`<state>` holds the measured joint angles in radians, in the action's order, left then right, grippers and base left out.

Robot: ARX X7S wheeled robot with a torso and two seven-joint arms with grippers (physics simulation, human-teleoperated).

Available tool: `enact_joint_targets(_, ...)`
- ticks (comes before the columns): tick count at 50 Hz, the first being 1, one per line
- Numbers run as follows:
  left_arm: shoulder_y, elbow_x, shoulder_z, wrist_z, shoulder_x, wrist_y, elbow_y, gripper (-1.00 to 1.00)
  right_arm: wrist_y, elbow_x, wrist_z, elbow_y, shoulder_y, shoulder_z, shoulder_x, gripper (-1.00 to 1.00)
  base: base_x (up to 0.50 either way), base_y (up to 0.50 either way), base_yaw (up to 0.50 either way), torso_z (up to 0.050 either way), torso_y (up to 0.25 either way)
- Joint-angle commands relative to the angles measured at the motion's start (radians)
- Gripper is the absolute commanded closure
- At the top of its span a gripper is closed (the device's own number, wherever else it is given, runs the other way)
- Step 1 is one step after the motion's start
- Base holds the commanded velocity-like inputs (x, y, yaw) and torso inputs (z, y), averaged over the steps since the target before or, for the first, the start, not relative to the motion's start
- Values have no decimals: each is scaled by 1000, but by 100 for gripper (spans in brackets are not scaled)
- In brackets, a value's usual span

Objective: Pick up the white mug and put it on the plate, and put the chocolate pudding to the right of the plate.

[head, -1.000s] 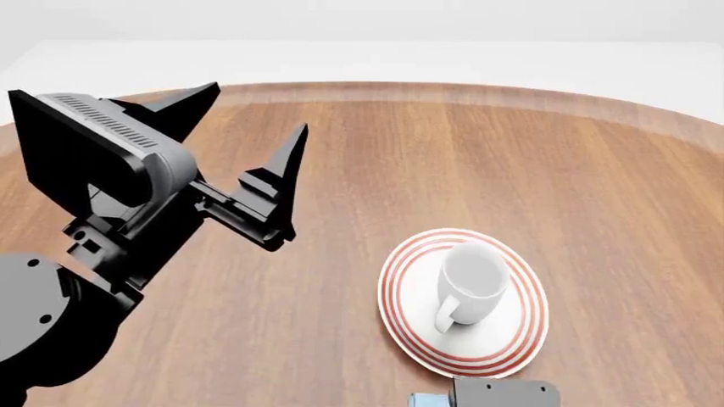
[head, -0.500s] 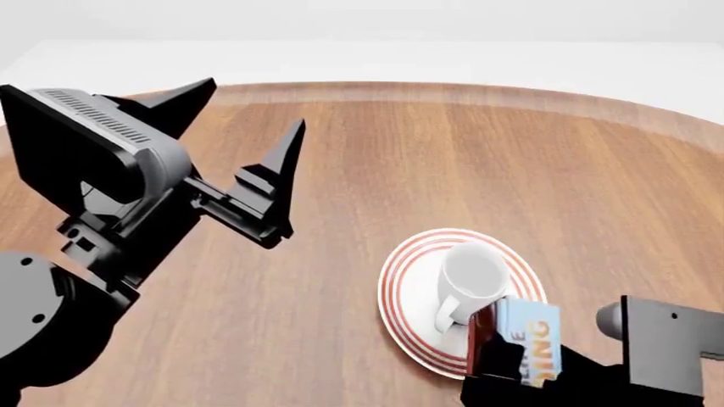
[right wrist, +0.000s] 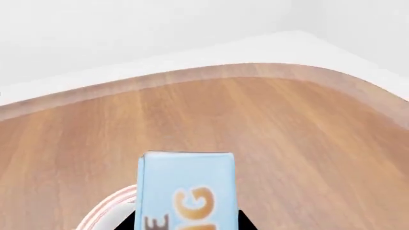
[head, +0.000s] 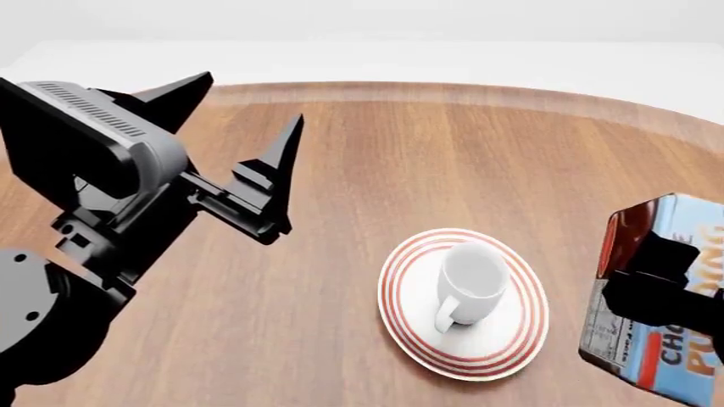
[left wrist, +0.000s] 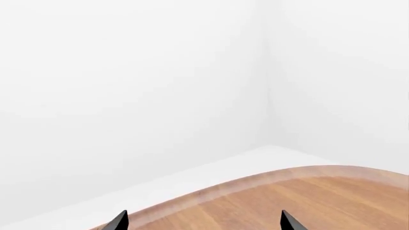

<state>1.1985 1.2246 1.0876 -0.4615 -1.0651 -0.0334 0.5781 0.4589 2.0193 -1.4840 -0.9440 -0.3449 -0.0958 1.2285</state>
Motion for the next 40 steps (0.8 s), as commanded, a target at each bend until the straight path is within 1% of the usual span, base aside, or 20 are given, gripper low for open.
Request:
enact_joint_targets(1,-3,-4,1,2,6,-2,-5,-100,119,-236,248,190,-311,125,48,100,0,0,3,0,0)
enact_joint_targets(3,-4,-1,0,2,7,0,-8,-100,165,-248,248,242,-387,192,10,100,0,0,0,0,0)
enact_joint_targets(4,-4,-3,1,1,9,-3,-7,-100,223,-303,276,276,-453,246,-21,100,0,0,0,0,0)
enact_joint_targets(5,-3,-3,1,1,11,-4,-9,-100,229,-310,275,292,-466,257,-33,100,0,0,0,0,0)
enact_joint_targets(6,-2,-2,0,1,11,-6,-8,-100,291,-359,315,312,-526,304,-53,100,0,0,0,0,0)
enact_joint_targets(7,-1,-1,0,1,11,-6,-7,-100,303,-368,304,329,-543,315,-60,100,0,0,0,0,0)
enact_joint_targets(12,-7,-5,2,2,11,-6,-11,-100,402,-431,402,385,-656,385,-99,100,0,0,0,0,0)
enact_joint_targets(15,-8,-6,2,3,12,-5,-13,-100,438,-475,476,422,-693,419,-122,100,0,0,0,0,0)
enact_joint_targets(18,-10,-7,2,4,11,-5,-13,-100,481,-493,536,519,-738,458,-160,100,0,0,0,0,0)
enact_joint_targets(21,-11,-8,2,4,12,-6,-16,-100,494,-529,607,563,-769,479,-182,100,0,0,0,0,0)
enact_joint_targets(23,-11,-5,1,4,12,-7,-17,-100,524,-483,643,624,-795,491,-200,100,0,0,0,0,0)
enact_joint_targets(24,-10,-6,1,3,13,-8,-16,-100,542,-510,677,642,-813,512,-209,100,0,0,0,0,0)
enact_joint_targets(25,-11,-7,1,3,13,-8,-15,-100,557,-482,673,664,-820,515,-214,100,0,0,0,0,0)
enact_joint_targets(29,-10,-6,1,3,14,-11,-14,-100,585,-513,787,714,-837,552,-231,100,0,0,0,0,0)
enact_joint_targets(30,-10,-5,2,3,15,-11,-14,-100,625,-529,837,745,-856,587,-241,100,0,0,0,0,0)
enact_joint_targets(32,-9,-6,2,3,16,-13,-15,-100,687,-534,864,807,-880,632,-257,100,0,0,0,0,0)
enact_joint_targets(35,-10,-7,1,4,17,-12,-15,-100,702,-634,961,844,-912,691,-270,100,0,0,0,0,0)
enact_joint_targets(36,-10,-6,1,4,17,-12,-16,-100,701,-672,1026,866,-932,715,-276,100,0,0,0,0,0)
enact_joint_targets(37,-11,-6,1,5,19,-12,-18,-100,708,-705,1040,872,-944,736,-277,100,0,0,0,0,0)
enact_joint_targets(40,-14,-9,3,6,24,-12,-22,-100,699,-755,1067,1023,-972,752,-313,100,0,0,0,0,0)
